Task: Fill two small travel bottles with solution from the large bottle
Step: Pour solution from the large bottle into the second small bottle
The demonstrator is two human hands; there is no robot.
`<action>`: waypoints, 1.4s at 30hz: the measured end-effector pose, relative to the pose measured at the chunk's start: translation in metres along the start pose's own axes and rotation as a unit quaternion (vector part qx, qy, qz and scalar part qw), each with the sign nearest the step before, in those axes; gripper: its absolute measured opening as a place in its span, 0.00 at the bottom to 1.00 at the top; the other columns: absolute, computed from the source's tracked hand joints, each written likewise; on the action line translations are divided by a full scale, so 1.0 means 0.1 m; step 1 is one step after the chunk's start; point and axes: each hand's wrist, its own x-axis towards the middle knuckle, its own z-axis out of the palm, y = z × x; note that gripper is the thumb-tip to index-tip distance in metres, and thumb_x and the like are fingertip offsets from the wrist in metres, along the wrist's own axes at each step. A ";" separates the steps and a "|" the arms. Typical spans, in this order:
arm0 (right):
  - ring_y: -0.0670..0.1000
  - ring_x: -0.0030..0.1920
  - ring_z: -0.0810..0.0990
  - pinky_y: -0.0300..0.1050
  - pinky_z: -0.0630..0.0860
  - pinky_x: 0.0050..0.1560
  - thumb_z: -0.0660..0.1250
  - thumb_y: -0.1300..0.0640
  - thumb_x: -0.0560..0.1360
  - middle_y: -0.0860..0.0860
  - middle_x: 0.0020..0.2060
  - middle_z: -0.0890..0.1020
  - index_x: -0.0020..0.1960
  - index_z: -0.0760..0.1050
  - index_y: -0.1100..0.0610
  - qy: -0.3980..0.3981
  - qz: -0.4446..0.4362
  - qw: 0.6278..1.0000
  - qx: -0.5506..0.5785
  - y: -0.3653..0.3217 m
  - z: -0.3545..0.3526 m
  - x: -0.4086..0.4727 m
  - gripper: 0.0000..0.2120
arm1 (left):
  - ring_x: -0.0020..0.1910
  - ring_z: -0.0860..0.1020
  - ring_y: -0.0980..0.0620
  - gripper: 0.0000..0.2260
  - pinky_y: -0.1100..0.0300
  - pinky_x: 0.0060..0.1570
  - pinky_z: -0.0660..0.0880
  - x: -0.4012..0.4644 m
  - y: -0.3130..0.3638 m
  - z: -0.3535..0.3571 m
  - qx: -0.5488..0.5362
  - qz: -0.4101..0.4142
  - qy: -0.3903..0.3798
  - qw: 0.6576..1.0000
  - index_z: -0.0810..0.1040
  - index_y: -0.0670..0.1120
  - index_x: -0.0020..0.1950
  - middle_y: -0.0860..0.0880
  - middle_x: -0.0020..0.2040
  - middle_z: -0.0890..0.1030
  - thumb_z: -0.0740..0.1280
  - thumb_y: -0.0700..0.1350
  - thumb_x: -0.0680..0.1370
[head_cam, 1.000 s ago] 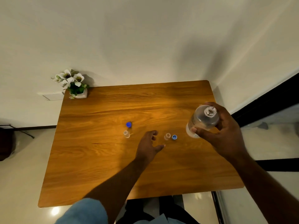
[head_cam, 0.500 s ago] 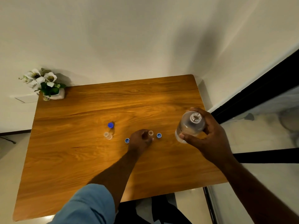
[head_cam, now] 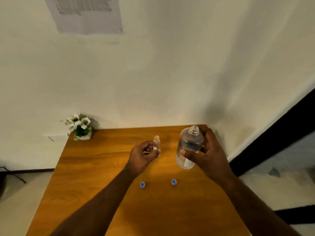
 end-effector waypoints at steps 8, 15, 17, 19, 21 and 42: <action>0.44 0.62 0.78 0.37 0.78 0.58 0.75 0.42 0.64 0.39 0.64 0.78 0.69 0.68 0.40 0.008 -0.134 0.991 -0.021 -1.19 -0.01 0.65 0.36 | 0.43 0.83 0.54 0.08 0.62 0.45 0.81 0.22 1.67 -0.84 -0.015 0.152 0.032 0.988 0.87 0.45 0.54 0.42 0.45 0.87 0.76 0.37 0.76; 0.41 0.56 0.81 0.33 0.78 0.53 0.81 0.46 0.65 0.38 0.58 0.81 0.66 0.73 0.41 0.014 -0.263 0.961 -0.081 -2.15 -0.04 0.98 0.32 | 0.51 0.86 0.38 0.08 0.45 0.53 0.85 -0.02 2.63 -1.38 -0.032 0.233 0.039 0.971 0.87 0.45 0.53 0.43 0.47 0.88 0.77 0.40 0.74; 0.39 0.57 0.80 0.30 0.76 0.53 0.81 0.45 0.65 0.36 0.59 0.80 0.68 0.73 0.41 0.019 -0.294 0.949 -0.110 -2.35 -0.02 1.02 0.34 | 0.51 0.85 0.35 0.10 0.43 0.54 0.84 -0.10 2.79 -1.45 -0.055 0.247 0.046 0.966 0.87 0.45 0.52 0.40 0.47 0.88 0.78 0.45 0.72; 0.39 0.56 0.79 0.27 0.75 0.52 0.81 0.44 0.64 0.35 0.59 0.80 0.68 0.72 0.40 0.024 -0.319 0.938 -0.137 -2.51 -0.01 1.05 0.35 | 0.50 0.84 0.32 0.15 0.42 0.54 0.83 -0.17 2.91 -1.49 -0.068 0.255 0.058 0.963 0.87 0.45 0.51 0.37 0.47 0.87 0.79 0.50 0.68; 0.40 0.54 0.79 0.27 0.74 0.51 0.82 0.45 0.63 0.34 0.57 0.80 0.68 0.73 0.38 0.029 -0.337 0.928 -0.156 -2.64 0.00 1.05 0.36 | 0.50 0.85 0.32 0.16 0.43 0.54 0.83 -0.21 2.97 -1.53 -0.074 0.256 0.066 0.962 0.86 0.45 0.51 0.36 0.46 0.87 0.79 0.51 0.67; 0.43 0.51 0.79 0.45 0.79 0.54 0.80 0.43 0.62 0.34 0.54 0.79 0.69 0.69 0.34 0.033 -0.419 0.838 -0.347 -2.96 -0.01 0.79 0.39 | 0.49 0.87 0.39 0.15 0.35 0.55 0.82 -0.44 2.96 -1.60 -0.045 0.276 0.083 0.957 0.86 0.49 0.51 0.43 0.46 0.88 0.78 0.53 0.68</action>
